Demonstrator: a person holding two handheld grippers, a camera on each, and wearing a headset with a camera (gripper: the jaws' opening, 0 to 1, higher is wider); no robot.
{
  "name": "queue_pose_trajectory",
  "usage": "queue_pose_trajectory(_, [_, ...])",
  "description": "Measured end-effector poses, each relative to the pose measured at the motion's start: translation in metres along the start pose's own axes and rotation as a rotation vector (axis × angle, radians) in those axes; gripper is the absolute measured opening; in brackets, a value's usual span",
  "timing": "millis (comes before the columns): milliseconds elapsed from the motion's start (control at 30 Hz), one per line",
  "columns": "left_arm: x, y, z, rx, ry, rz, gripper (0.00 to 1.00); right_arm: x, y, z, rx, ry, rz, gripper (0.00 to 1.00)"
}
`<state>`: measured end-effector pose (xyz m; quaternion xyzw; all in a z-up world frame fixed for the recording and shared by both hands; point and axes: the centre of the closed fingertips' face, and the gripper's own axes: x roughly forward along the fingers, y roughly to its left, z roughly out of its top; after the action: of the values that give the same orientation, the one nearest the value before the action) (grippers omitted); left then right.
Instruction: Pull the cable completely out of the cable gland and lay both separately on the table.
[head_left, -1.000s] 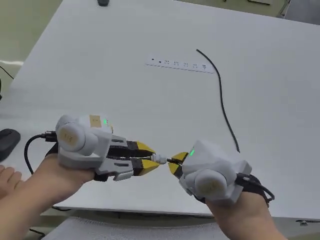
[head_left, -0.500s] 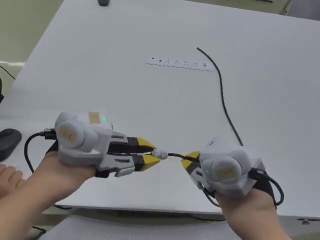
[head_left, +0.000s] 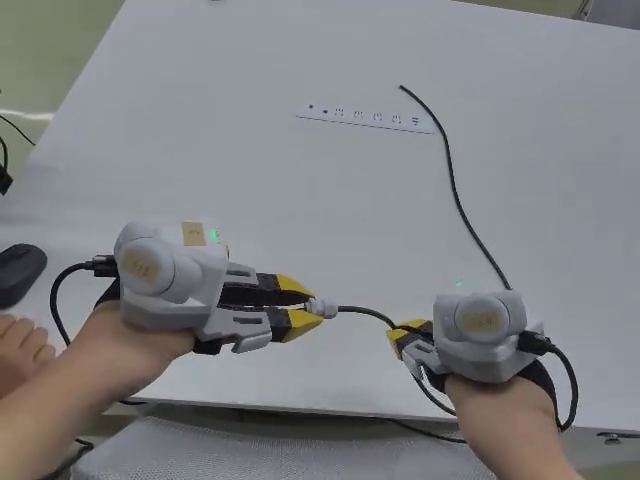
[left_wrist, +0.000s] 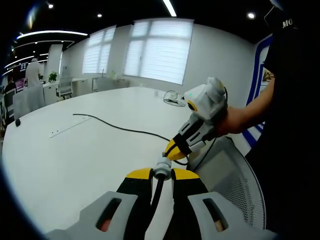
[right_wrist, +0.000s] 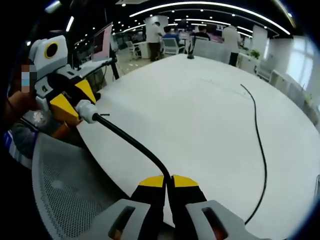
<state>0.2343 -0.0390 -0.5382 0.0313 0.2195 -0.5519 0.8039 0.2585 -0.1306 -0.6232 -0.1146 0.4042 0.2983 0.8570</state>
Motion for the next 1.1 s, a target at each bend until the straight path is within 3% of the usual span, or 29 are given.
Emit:
queue_pose_trajectory(100, [0.0, 0.001, -0.001, 0.0, 0.004, 0.001, 0.15, 0.0, 0.001, -0.001, 0.016, -0.002, 0.008, 0.0])
queue_pose_trajectory(200, [-0.001, 0.002, -0.002, 0.0, 0.005, 0.003, 0.15, 0.0, 0.003, 0.001, -0.043, -0.004, 0.001, 0.0])
queue_pose_trajectory(333, [-0.005, 0.007, -0.002, -0.006, 0.004, 0.018, 0.15, -0.003, 0.005, 0.004, -0.067, -0.011, 0.004, 0.0])
queue_pose_trajectory(467, [-0.009, 0.011, 0.0, -0.022, -0.008, 0.022, 0.15, -0.011, 0.008, 0.014, -0.179, -0.017, -0.013, 0.01])
queue_pose_trajectory(533, [-0.01, 0.013, 0.0, -0.036, -0.012, 0.025, 0.15, -0.014, 0.015, 0.016, -0.2, -0.007, -0.004, 0.03])
queue_pose_trajectory(567, [-0.01, 0.014, -0.001, -0.034, -0.01, 0.028, 0.15, -0.016, 0.023, 0.024, -0.198, -0.038, 0.029, 0.05])
queue_pose_trajectory(633, [-0.01, 0.014, -0.003, -0.03, 0.0, 0.027, 0.15, -0.019, 0.034, 0.031, -0.149, -0.049, 0.069, 0.08])
queue_pose_trajectory(733, [-0.01, 0.013, -0.005, -0.028, 0.005, 0.023, 0.15, -0.02, 0.051, 0.045, -0.259, -0.062, 0.102, 0.14])
queue_pose_trajectory(767, [-0.01, 0.012, -0.005, -0.032, 0.005, 0.021, 0.15, -0.02, 0.055, 0.048, -0.275, -0.059, 0.101, 0.15])
queue_pose_trajectory(900, [-0.01, 0.011, -0.006, -0.028, 0.009, 0.015, 0.15, -0.015, 0.073, 0.062, -0.464, -0.072, 0.095, 0.13])
queue_pose_trajectory(1100, [-0.011, 0.012, -0.005, -0.022, 0.005, 0.011, 0.15, -0.01, 0.086, 0.073, -0.542, -0.088, 0.105, 0.07])
